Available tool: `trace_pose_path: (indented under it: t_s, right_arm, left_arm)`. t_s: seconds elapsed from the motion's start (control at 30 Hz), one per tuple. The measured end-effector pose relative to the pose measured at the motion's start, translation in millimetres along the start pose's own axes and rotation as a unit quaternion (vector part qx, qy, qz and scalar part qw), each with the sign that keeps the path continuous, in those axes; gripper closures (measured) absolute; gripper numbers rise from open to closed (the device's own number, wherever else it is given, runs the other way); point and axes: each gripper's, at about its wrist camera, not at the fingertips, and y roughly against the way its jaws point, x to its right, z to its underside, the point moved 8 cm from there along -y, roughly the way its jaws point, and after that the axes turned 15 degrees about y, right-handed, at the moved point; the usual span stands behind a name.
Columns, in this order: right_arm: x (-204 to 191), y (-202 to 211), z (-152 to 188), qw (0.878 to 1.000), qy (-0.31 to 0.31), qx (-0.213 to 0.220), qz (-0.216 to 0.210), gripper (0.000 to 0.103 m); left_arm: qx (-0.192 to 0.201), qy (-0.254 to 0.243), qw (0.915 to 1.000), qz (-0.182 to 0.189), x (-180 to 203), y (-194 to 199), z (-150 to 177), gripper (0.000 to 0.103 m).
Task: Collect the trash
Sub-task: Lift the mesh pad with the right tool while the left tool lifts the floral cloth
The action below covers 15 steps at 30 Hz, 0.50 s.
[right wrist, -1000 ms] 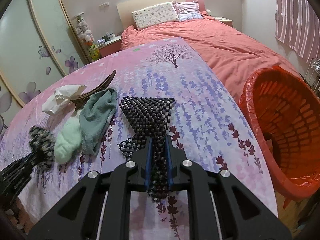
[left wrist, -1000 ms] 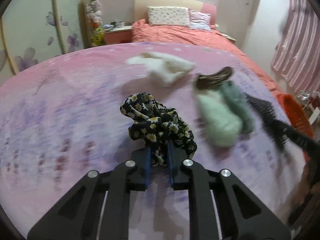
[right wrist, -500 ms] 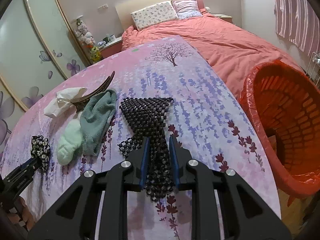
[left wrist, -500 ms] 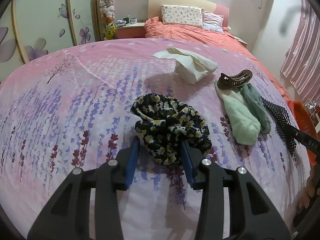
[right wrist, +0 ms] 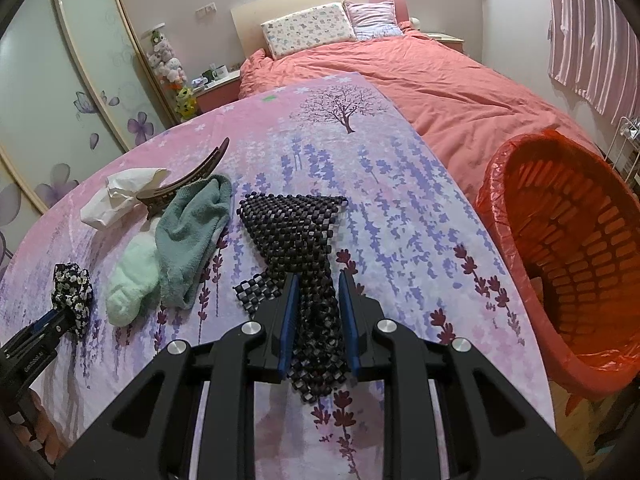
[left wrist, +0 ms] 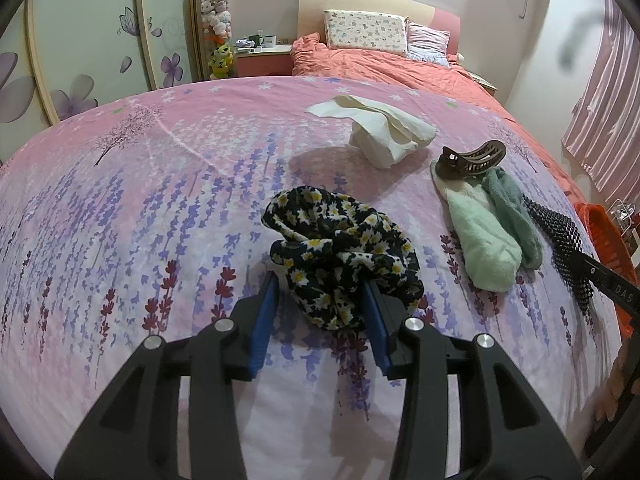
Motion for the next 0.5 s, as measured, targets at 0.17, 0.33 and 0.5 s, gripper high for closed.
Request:
trace_pose_path:
  t_s: [0.17,0.33,0.5]
  right_arm:
    - [-3,1,-1,1.000,-0.009,0.005,-0.014,0.079]
    - [-12,5,-3,0.999,0.001,0.011,-0.045,0.063]
    - [-19,1,-9,0.999,0.022,0.009,-0.035,0.051]
  left_arm:
    - [0.000,-0.001,1.0000,0.000,0,0,0,0.061]
    - [0.000,-0.001,0.9999,0.012,1,1,0,0.052]
    - [0.011,0.020,0.9992,0.033,-7,11,-2,0.032]
